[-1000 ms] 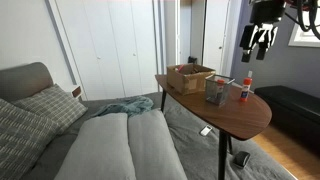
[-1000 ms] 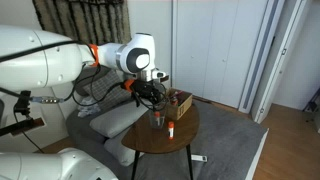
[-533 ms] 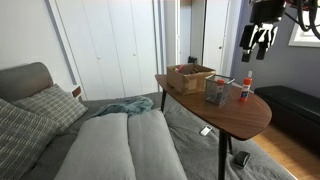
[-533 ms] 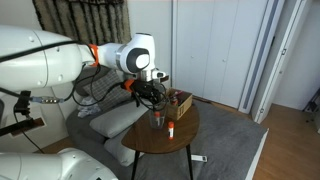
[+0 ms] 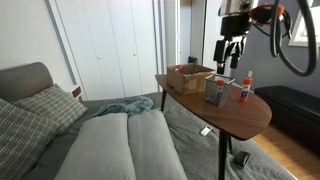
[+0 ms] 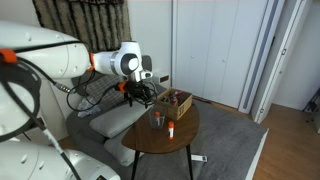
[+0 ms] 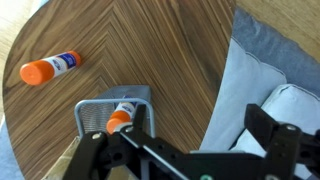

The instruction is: Tae the bottle out of the bin

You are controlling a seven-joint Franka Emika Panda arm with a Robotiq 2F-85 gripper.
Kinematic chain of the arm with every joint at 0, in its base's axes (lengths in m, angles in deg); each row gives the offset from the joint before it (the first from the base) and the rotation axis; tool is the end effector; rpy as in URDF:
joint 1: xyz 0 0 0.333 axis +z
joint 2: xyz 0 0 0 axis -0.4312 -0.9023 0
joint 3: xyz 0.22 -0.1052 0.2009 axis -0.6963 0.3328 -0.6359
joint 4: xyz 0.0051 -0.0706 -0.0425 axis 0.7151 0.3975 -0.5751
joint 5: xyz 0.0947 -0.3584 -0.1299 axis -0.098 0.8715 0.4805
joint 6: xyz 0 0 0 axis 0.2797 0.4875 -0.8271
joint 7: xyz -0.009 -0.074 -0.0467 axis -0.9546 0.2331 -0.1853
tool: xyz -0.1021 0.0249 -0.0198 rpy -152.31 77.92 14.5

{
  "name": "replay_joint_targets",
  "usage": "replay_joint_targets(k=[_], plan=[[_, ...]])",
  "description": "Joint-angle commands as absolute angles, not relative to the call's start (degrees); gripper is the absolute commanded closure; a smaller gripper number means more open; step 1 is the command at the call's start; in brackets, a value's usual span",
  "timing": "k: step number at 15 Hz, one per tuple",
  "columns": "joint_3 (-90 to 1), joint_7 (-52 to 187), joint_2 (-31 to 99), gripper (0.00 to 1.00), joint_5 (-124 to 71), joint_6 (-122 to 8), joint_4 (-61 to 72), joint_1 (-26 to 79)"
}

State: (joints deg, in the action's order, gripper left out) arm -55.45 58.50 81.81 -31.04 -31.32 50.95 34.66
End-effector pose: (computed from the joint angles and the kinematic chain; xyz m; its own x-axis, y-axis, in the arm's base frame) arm 0.3740 0.1166 0.5105 0.9416 0.3342 0.0405 0.3324 -0.9420 0.0454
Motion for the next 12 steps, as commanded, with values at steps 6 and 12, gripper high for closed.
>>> replay_joint_targets(k=[6, 12], plan=[[-56.28, 60.12, 76.21, 0.0, -30.64, -33.0, 48.45, 34.5], [-53.63, 60.96, 73.39, 0.0, -29.83, -41.11, 48.55, 31.24]])
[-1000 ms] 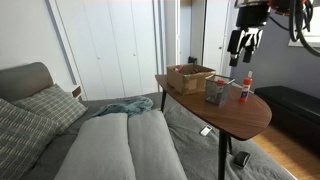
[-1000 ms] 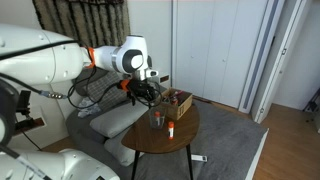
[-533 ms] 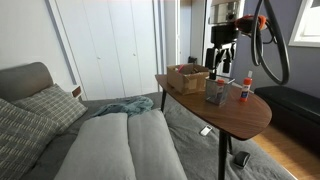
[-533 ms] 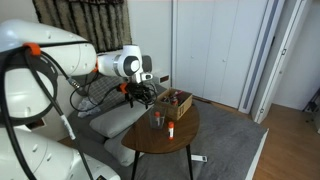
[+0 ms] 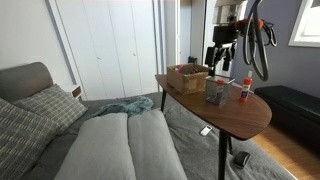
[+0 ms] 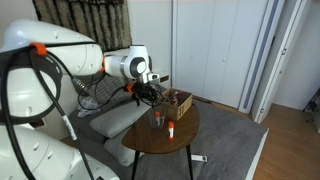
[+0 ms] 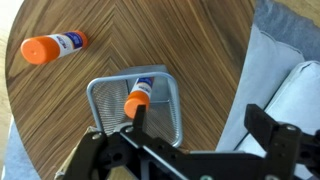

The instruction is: Tae the bottle out of the bin

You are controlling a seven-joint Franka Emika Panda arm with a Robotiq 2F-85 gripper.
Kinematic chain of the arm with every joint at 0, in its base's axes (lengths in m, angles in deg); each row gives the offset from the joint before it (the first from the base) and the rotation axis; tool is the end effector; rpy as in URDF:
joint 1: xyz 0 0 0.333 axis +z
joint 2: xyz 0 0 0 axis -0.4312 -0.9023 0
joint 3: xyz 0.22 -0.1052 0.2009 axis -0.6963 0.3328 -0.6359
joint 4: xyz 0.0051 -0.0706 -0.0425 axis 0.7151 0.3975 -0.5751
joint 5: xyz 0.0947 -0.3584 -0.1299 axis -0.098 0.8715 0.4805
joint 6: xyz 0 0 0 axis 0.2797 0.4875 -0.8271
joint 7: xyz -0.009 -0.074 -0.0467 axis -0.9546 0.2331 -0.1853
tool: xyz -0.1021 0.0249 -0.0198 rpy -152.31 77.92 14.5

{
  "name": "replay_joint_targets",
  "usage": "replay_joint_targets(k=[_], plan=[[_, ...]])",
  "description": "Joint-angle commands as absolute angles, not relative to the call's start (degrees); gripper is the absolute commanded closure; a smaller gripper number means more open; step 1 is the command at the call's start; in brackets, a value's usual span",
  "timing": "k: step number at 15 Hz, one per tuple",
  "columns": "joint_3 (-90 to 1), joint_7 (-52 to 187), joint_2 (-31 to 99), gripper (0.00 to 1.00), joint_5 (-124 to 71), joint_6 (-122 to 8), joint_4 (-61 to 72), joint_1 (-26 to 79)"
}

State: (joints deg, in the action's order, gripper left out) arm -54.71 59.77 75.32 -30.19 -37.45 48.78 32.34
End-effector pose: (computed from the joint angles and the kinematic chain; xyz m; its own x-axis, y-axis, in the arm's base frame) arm 0.4147 0.1021 0.4932 0.9589 0.2738 0.0740 0.2713 -0.9616 0.0427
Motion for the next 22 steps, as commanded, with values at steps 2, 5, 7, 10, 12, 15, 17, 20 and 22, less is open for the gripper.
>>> replay_joint_targets(k=[2, 5, 7, 10, 12, 15, 17, 20, 22], plan=[[-53.13, 61.76, 72.39, 0.0, -29.44, -42.74, 48.73, 30.16], [-52.8, 62.64, 71.52, 0.0, -28.96, -43.19, 49.21, 28.94], [-52.77, 63.22, 71.22, 0.0, -29.0, -43.58, 49.67, 28.58], [-52.68, 64.43, 71.1, 0.0, -29.34, -44.56, 50.06, 28.27], [-52.57, 65.32, 71.26, 0.18, -29.48, -45.36, 50.19, 28.12], [-52.6, 66.24, 71.24, 0.28, -29.16, -45.84, 50.42, 27.81], [-52.63, 66.66, 71.15, 0.21, -28.98, -45.81, 50.66, 27.57], [-52.6, 67.05, 71.02, 0.19, -29.07, -45.73, 50.97, 27.47], [-52.61, 67.28, 70.88, 0.27, -29.22, -45.9, 51.29, 27.52]])
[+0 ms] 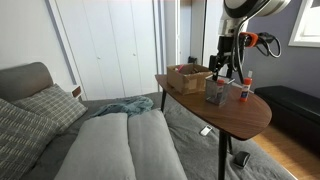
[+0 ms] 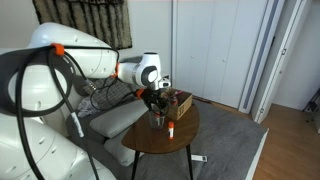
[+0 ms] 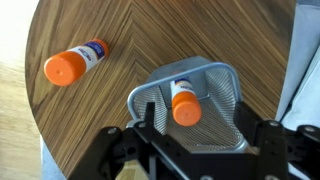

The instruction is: Tae the bottle out of the bin

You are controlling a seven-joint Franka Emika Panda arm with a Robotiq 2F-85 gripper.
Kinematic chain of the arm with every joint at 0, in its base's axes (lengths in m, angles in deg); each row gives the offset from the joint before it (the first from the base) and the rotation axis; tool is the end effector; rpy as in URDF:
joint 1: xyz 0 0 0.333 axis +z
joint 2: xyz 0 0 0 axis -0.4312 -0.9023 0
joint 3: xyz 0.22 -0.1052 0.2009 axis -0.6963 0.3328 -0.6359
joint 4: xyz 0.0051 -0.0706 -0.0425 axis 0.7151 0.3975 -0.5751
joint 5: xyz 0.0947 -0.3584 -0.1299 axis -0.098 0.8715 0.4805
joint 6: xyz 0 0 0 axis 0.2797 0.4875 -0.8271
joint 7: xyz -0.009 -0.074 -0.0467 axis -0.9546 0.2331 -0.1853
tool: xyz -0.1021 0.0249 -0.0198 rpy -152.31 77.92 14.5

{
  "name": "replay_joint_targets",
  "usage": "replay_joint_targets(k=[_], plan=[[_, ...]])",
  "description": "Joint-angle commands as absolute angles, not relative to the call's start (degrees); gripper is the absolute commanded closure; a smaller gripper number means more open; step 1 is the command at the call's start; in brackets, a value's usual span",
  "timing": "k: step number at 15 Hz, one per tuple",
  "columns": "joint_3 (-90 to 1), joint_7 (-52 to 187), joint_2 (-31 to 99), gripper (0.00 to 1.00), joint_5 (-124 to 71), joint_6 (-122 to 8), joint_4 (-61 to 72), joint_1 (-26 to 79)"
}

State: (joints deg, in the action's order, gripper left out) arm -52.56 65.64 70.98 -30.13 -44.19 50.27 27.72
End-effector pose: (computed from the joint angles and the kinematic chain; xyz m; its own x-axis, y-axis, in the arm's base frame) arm 0.4416 0.0524 0.4599 0.9937 0.0609 0.0944 0.0598 -0.9981 0.0145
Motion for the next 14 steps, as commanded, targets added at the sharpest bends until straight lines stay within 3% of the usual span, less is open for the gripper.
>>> replay_joint_targets(k=[1, 4, 8, 14], plan=[[-52.61, 67.31, 70.84, 0.34, -29.29, -46.06, 51.32, 27.55], [-52.6, 67.46, 70.78, 0.68, -29.31, -46.4, 51.53, 27.54], [-52.58, 67.57, 70.69, 0.94, -29.41, -46.45, 51.92, 27.55], [-52.55, 67.3, 74.63, 0.92, -29.28, -44.06, 50.39, 27.65]])
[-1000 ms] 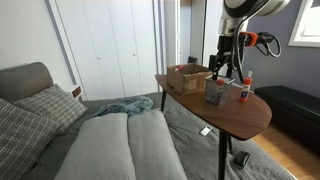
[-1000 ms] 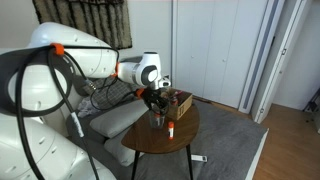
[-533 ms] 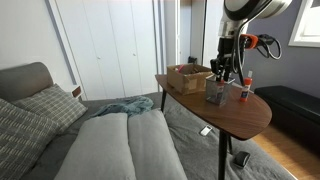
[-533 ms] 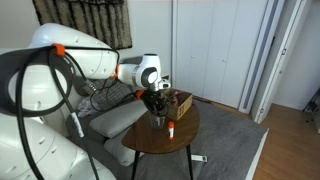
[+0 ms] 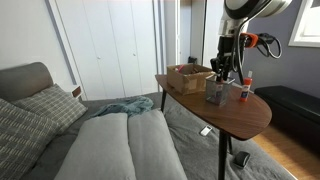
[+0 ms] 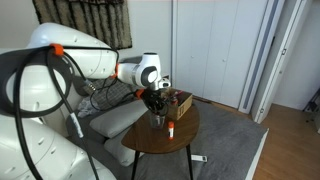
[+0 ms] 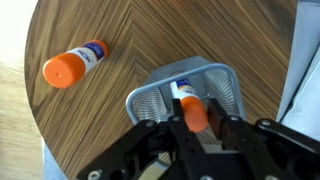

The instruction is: Tae the bottle out of the bin

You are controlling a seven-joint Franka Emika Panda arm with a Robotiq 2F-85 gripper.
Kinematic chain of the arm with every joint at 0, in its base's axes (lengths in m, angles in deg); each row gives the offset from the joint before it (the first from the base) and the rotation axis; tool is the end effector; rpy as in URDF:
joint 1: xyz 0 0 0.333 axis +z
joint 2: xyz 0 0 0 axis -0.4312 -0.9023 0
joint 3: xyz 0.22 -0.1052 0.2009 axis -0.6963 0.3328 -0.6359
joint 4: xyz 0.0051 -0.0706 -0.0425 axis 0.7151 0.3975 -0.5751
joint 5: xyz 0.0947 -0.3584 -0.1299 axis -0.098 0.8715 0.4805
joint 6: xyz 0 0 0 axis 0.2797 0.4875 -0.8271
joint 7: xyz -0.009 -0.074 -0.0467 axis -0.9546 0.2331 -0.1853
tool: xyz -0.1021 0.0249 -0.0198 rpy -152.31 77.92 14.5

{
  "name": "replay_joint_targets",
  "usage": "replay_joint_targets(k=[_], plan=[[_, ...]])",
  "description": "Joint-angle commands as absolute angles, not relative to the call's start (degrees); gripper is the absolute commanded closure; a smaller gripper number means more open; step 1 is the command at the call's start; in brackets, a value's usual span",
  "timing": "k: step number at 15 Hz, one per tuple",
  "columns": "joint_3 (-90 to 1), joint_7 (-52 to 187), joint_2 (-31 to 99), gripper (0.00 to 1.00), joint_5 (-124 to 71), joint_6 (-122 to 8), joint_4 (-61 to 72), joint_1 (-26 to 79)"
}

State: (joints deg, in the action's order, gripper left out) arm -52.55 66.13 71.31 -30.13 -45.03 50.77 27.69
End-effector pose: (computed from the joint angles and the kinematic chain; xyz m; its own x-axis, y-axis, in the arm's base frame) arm 0.4406 0.0520 0.4597 0.9930 0.0516 0.1062 0.0505 -0.9986 0.0134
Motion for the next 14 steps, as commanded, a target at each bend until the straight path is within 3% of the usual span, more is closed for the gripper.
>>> replay_joint_targets(k=[1, 14], plan=[[-52.52, 67.16, 75.96, 0.92, -29.14, -43.84, 50.21, 27.62], [-49.49, 63.18, 90.92, 0.92, -28.53, -28.25, 48.0, 27.51]])
